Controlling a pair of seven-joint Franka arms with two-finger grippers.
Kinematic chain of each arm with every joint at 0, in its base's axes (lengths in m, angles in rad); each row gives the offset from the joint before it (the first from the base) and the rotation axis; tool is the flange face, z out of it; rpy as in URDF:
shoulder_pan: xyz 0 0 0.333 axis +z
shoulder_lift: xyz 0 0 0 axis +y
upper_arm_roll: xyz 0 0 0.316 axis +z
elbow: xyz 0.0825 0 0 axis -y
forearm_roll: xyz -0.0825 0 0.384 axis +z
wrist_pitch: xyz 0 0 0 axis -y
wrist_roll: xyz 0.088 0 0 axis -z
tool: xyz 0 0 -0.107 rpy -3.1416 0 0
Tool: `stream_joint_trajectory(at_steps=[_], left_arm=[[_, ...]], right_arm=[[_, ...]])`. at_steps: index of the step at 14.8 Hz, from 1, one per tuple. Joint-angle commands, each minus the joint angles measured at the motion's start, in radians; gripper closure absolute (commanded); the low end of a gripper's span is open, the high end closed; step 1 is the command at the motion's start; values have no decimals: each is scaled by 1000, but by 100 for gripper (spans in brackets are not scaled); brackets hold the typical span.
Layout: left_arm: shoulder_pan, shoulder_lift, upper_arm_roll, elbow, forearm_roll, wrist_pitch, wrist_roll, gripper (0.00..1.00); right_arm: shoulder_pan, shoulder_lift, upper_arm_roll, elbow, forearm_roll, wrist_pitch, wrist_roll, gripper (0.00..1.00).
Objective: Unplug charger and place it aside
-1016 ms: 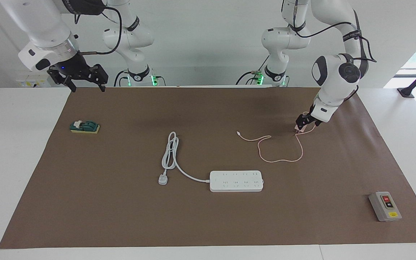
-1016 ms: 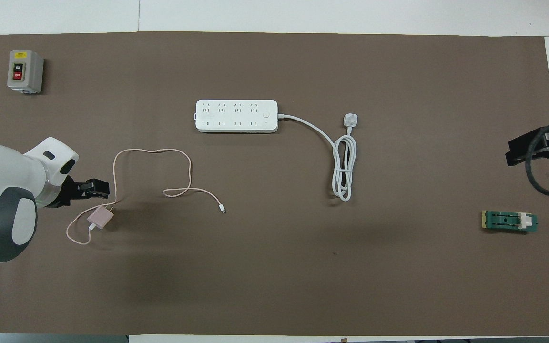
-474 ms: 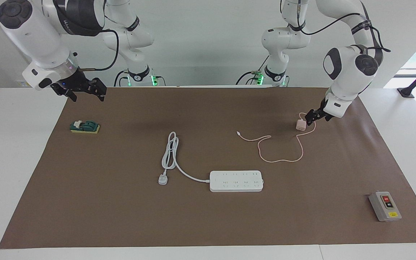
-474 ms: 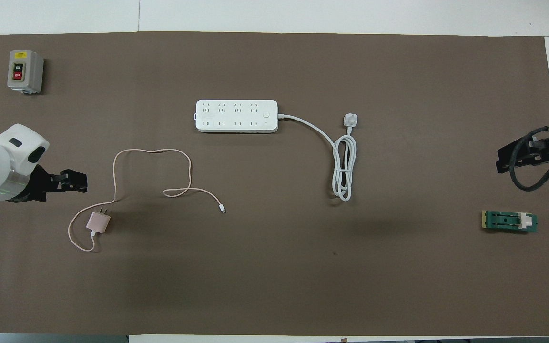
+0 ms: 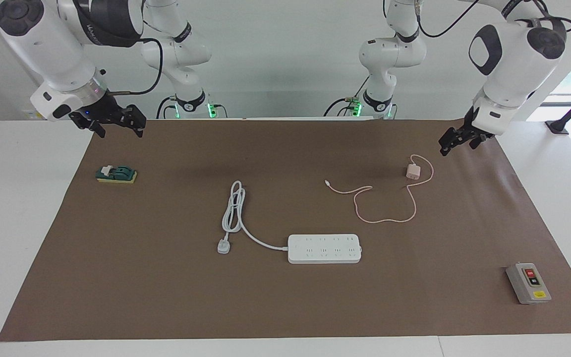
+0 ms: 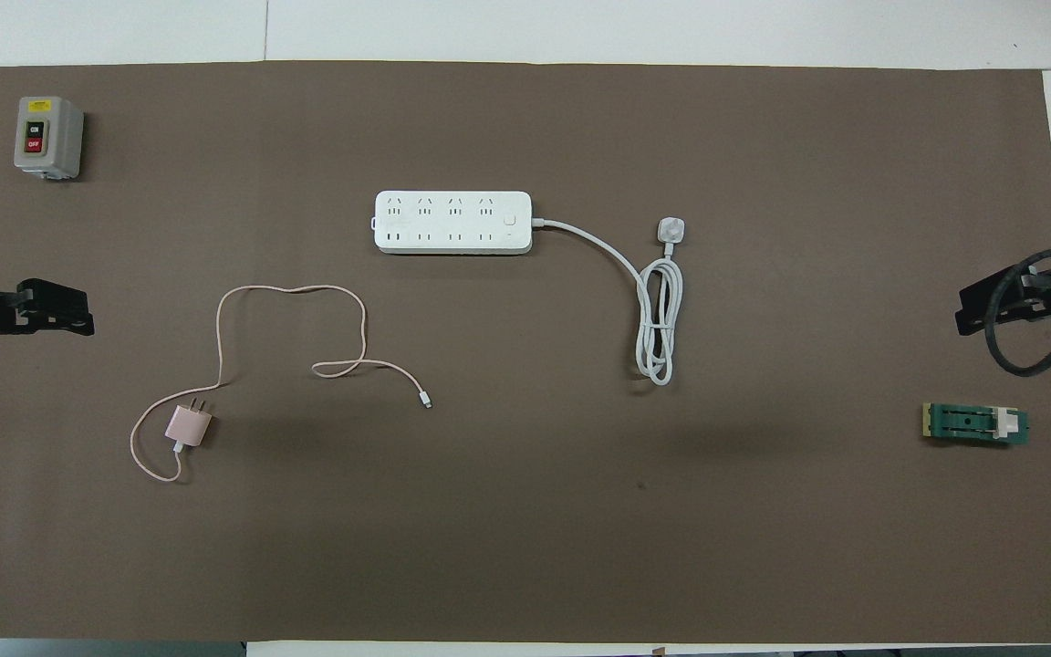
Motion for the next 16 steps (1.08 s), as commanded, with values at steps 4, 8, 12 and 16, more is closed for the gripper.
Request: stream_joint_trajectory(at_steps=[4, 8, 12, 16], left_arm=[[-2, 42, -6, 131, -7, -48, 3, 0], [-3, 65, -7, 163, -21, -79, 4, 0], [-5, 59, -12, 158, -22, -103, 14, 0], [-6, 56, -15, 158, -42, -148, 120, 0]], right_arm=[[-4, -23, 4, -25, -15, 12, -18, 0], [-3, -40, 6, -25, -15, 13, -18, 0], [-3, -43, 6, -25, -15, 12, -18, 0], [-3, -43, 6, -25, -15, 13, -18, 0]])
